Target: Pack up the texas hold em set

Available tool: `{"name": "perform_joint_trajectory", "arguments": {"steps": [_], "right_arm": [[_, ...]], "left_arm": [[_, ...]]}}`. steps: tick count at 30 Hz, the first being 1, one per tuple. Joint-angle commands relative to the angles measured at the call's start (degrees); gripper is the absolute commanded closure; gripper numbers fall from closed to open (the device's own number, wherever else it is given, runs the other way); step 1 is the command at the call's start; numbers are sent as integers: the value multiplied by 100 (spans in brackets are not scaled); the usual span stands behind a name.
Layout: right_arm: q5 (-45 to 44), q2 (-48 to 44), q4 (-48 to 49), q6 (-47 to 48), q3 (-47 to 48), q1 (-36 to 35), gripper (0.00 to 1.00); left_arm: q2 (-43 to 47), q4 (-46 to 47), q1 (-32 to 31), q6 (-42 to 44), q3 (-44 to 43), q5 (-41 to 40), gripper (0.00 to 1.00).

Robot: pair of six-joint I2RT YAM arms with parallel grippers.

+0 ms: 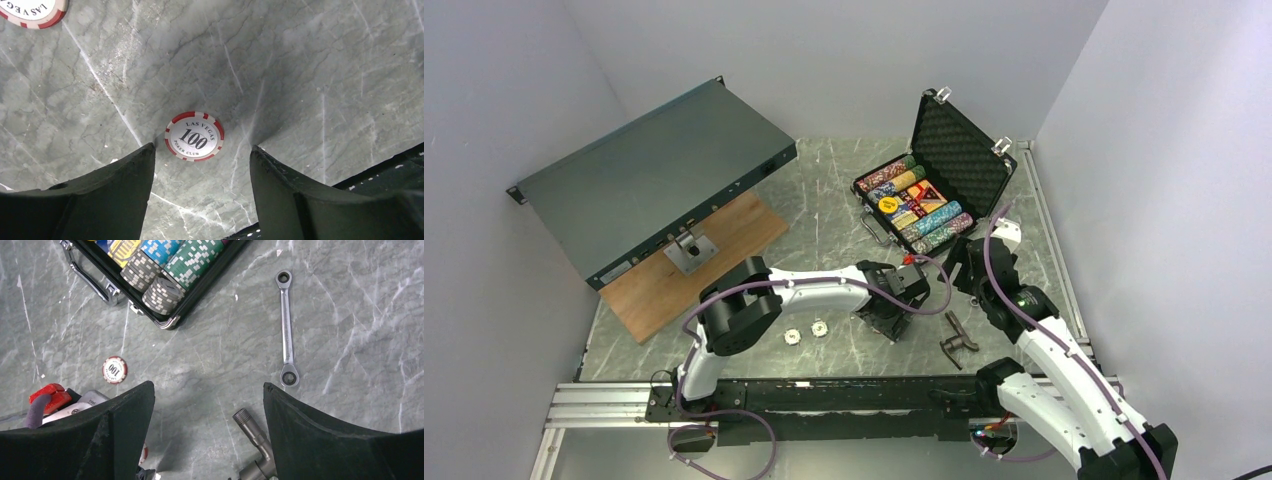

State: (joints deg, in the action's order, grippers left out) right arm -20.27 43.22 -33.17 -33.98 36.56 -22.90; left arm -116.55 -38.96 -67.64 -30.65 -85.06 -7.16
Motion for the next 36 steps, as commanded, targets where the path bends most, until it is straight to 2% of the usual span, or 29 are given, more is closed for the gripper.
{"name": "perform_joint_trajectory", "arguments": {"steps": [1,5,13,23,36], "right_arm": [[167,39,187,53,20,-18,19],[235,59,216,57,-3,-18,19],[313,168,266,75,-25,-13,19],[381,226,328,75,-68,-13,19],[488,295,347,67,-62,-15,19]], "left_arm": [[-106,-57,-13,105,-160,-92,29],[-146,-42,-13,171,-138,-134,32],[-229,-24,11,263,-74,-253,45],[-415,-7,22,332,-229,-126,42],[-529,11,22,333,-109,-197,51]]}}
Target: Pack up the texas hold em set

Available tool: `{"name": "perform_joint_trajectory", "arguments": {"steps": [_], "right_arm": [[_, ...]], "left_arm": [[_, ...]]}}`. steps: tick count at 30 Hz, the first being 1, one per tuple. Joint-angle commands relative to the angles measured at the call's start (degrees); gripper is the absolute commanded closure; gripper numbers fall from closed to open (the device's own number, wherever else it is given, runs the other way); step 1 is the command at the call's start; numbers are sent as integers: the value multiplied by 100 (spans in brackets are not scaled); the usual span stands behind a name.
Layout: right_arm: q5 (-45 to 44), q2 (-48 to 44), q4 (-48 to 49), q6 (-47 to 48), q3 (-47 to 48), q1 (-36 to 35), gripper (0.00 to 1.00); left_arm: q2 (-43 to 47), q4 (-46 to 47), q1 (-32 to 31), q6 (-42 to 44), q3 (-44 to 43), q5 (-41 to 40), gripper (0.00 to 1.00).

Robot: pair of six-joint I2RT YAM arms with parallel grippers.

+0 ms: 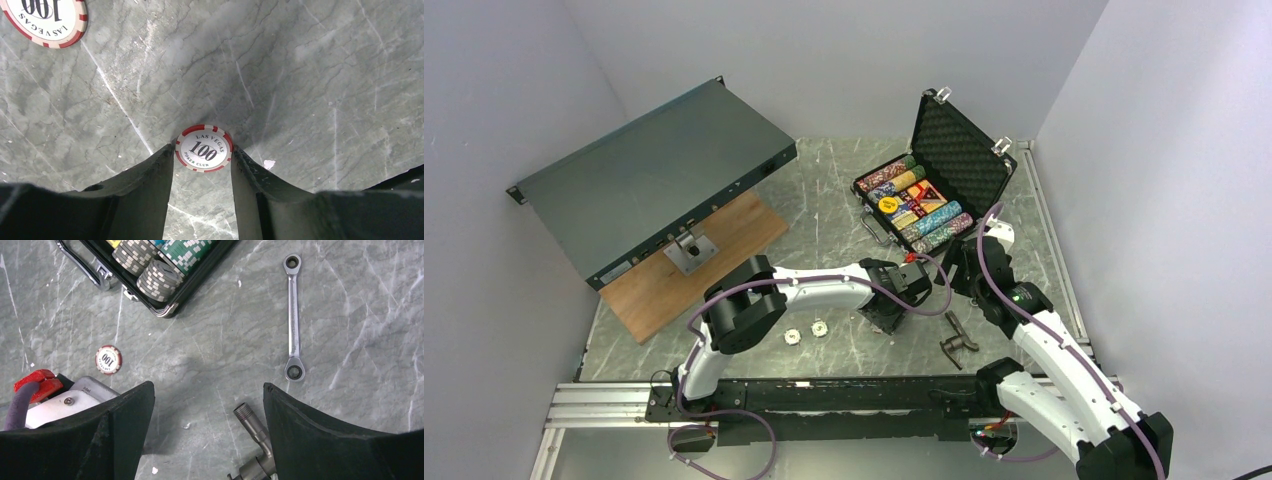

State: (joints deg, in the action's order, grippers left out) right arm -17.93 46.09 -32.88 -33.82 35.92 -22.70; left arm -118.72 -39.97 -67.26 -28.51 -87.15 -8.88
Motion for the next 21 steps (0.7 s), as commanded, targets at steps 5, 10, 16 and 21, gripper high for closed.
{"name": "perform_joint_trajectory", "arguments": {"steps": [5,10,16,21], "right_arm": [[245,-3,302,45,8,-35,18],[268,-46,302,8,-27,-38,18],[273,-72,285,23,-32,-33,18],[295,-60,299,10,-32,-30,18]], "left_arm": [[-284,123,-35,68,264,-132,49],[-336,99,-56,22,356,-177,46],[-283,183,-72,43,507,-187,56],[-90,190,-72,106,544,-414,64]]}}
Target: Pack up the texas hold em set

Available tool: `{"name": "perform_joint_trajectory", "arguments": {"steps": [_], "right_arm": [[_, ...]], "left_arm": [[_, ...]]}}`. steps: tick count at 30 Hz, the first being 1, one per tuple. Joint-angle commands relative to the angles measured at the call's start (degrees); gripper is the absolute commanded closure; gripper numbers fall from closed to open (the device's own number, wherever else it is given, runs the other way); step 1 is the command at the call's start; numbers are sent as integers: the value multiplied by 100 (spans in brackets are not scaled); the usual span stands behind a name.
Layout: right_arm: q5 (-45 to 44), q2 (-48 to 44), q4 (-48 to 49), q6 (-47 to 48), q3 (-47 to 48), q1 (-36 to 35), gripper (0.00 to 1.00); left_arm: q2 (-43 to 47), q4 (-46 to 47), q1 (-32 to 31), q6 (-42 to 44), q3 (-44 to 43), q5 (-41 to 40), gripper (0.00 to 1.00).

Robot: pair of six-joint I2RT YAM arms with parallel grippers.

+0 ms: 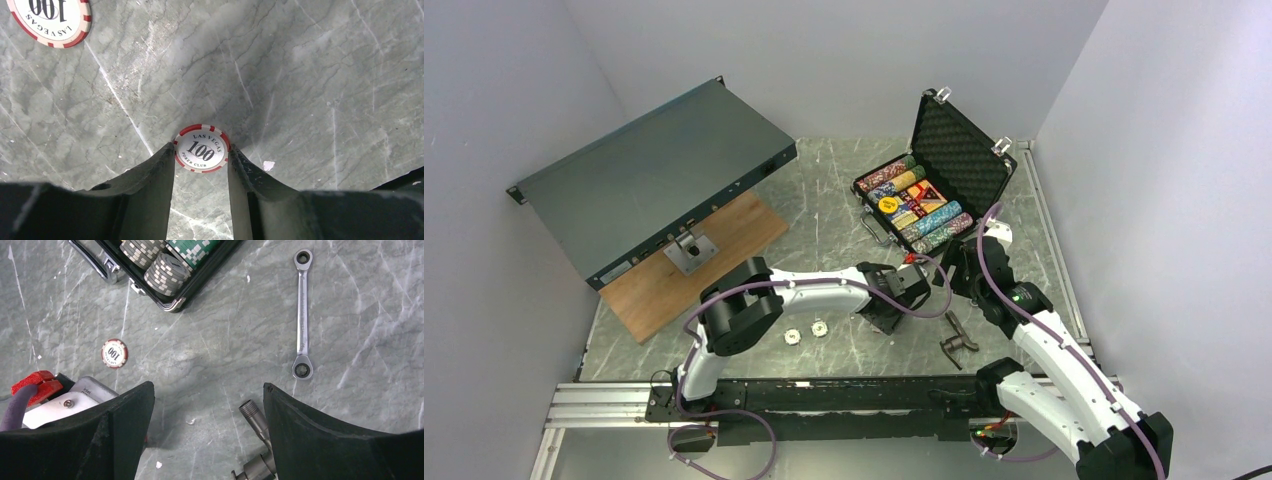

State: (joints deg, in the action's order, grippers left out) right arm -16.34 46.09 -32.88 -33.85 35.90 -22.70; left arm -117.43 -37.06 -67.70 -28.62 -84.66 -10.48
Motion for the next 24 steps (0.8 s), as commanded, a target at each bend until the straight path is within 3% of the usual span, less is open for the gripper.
{"name": "perform_joint_trajectory", "arguments": {"steps": [1,6,16,24], "right_arm": [[139,-44,304,2,-38,-37,18],[155,37,195,68,158,66,18],[1353,302,463,489,627,889,18],[4193,1746,1101,1281,1285,1025,16]], "left_arm": [[-151,-124,-27,138,297,-332,65],[434,-190,-24,173,416,-784,71],[2107,44,-15,533,1155,-1545,72],[3675,571,-16,1501,1899,-1843,78]]}}
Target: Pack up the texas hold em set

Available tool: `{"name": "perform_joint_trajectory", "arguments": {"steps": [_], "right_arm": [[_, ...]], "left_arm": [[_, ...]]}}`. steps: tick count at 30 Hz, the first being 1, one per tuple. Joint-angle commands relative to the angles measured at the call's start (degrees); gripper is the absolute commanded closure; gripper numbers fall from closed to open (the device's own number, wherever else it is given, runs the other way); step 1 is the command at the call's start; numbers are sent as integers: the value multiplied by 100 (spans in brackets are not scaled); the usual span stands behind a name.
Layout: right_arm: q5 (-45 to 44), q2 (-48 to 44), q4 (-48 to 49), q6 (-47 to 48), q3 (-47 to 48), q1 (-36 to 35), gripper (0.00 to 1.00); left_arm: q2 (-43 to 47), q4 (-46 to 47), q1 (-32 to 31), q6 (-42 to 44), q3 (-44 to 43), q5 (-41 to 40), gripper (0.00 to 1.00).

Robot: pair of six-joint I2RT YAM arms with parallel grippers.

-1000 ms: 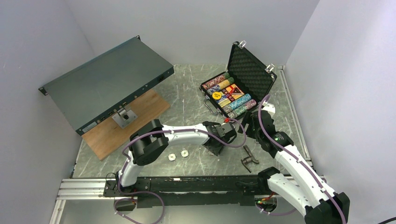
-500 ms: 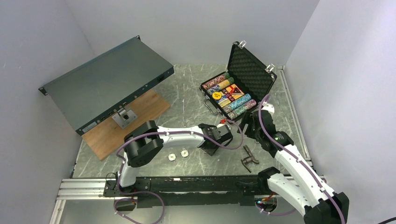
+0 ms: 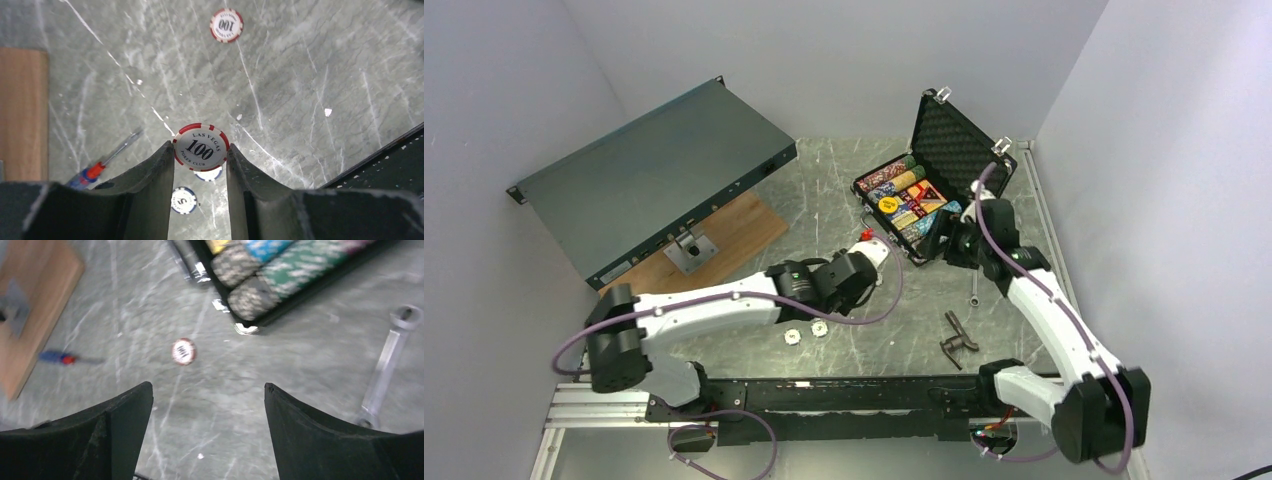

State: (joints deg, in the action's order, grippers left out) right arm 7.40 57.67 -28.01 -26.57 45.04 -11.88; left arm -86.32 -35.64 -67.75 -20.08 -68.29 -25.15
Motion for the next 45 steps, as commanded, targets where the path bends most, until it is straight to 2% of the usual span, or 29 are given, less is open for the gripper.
{"name": "perform_joint_trajectory", "arguments": {"steps": [1,5,6,8,15,17,29,38,45], "right_arm": [[2057,705,753,583,426,-114,16],[2877,1157,1425,513,676,-579,15],[3036,1295,1541,432,748,-744,17],[3277,1543,1844,183,864,-1116,28],[3304,1844,2610,-879,928,-1876,39],[3206,1878,2596,-1008,955,-1984,42],[2946,1918,2644,-1082,573,-2401,43],[2920,1991,2766,-1200,338,-2563,50],[2980,2013,3094,-1347,141,-2687,61]], "left_arm": [[742,542,-15,790,368,-390,78],[1411,1042,-15,1323,834,-153,78],[1561,1131,-19,1413,929,-86,78],[1786,1250,-20,1491,1059,-7,78],[1961,1381,-11,1572,1163,24,82],[1885,1326,-19,1576,1107,3,82],[1569,1253,-19,1557,882,51,83],[1431,1255,-11,1555,767,61,83],[1364,1246,-11,1558,740,53,83]]}}
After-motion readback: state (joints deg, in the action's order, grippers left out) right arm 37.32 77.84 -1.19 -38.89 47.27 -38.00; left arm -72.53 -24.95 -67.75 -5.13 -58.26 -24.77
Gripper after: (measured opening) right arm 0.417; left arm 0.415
